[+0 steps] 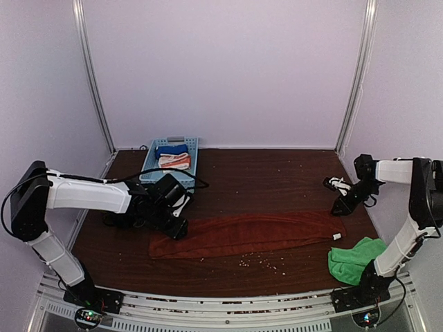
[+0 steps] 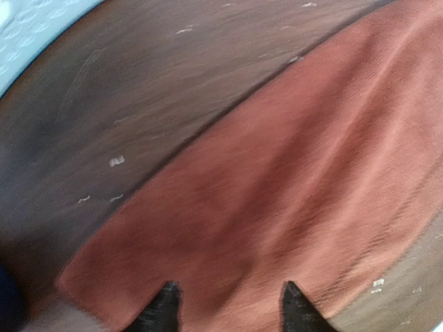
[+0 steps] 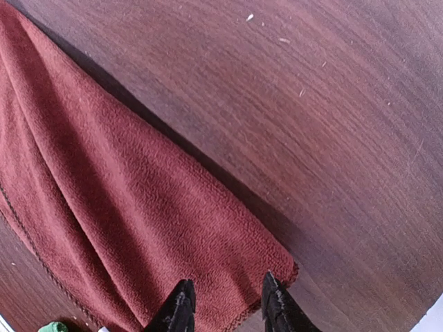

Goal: Roll the towels
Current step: Fold the towel at the center of the board, then smooth out the towel at the center of the board.

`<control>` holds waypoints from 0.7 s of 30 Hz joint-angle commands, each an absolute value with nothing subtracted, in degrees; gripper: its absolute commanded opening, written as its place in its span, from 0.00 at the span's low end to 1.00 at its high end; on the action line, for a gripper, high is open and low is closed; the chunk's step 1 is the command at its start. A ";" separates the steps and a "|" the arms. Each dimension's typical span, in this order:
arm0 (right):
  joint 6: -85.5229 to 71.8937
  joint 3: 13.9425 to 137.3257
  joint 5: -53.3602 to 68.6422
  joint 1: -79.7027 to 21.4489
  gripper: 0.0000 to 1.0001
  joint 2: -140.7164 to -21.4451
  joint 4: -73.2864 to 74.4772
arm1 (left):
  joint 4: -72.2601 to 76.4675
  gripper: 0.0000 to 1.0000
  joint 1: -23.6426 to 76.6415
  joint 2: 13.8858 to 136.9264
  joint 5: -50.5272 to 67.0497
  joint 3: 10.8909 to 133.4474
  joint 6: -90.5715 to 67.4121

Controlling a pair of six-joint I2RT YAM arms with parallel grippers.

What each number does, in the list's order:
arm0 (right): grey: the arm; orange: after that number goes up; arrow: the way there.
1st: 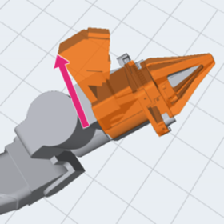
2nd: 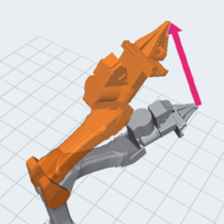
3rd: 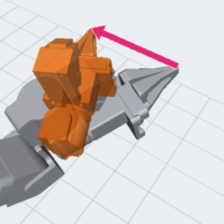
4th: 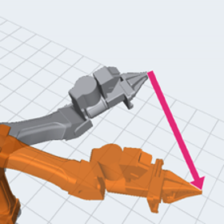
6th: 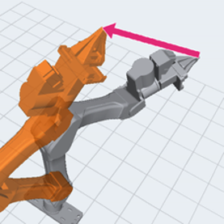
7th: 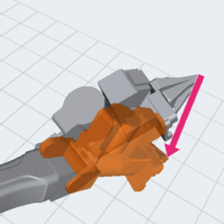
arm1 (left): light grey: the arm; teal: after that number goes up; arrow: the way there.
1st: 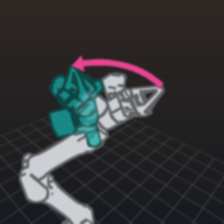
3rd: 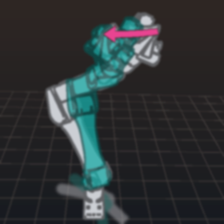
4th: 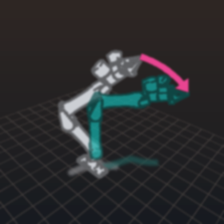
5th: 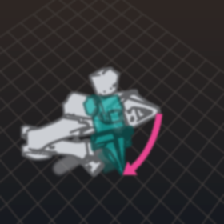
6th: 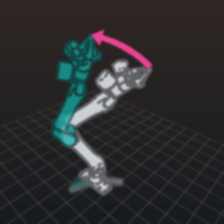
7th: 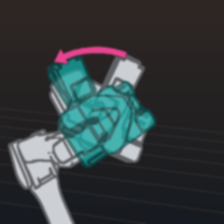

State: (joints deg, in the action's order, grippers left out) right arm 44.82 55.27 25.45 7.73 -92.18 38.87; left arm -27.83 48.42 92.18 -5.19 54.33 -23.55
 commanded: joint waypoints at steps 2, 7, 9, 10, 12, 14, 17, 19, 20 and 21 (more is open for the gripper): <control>41.59 58.20 22.45 7.03 0.36 -90.13 42.06 | -25.41 0.55 42.84 87.52 -12.79 51.00 -28.49; 39.19 56.87 23.28 6.94 0.34 -91.57 37.12 | -18.46 0.24 33.78 89.40 -5.72 50.62 -25.60; 38.47 56.90 23.44 6.81 0.30 -93.44 36.08 | -18.49 0.15 33.66 90.46 -3.59 51.78 -24.99; 38.23 57.28 23.35 6.77 0.28 -94.46 36.05 | -18.07 0.14 33.71 90.49 -2.35 51.53 -25.09; 38.04 57.99 23.08 6.64 0.26 -96.14 36.41 | -17.14 0.07 33.67 90.65 -0.33 50.29 -25.72; 38.46 58.50 22.12 6.38 0.23 -97.45 36.93 | -16.62 0.01 33.68 91.05 0.16 48.79 -27.18; 38.95 57.58 20.30 6.33 0.22 -97.74 36.33 | -15.81 0.00 33.93 90.03 0.64 46.08 -29.01; 38.64 56.68 19.69 6.33 0.22 -97.65 35.14 | -15.95 0.00 33.95 88.73 1.33 44.98 -29.71; 38.67 56.52 19.64 6.33 0.22 -97.88 34.75 | -16.03 0.00 34.01 88.56 1.57 44.70 -29.81; 38.65 56.50 19.47 6.33 0.22 -98.19 34.33 | -16.59 0.00 33.96 88.98 1.35 44.74 -29.81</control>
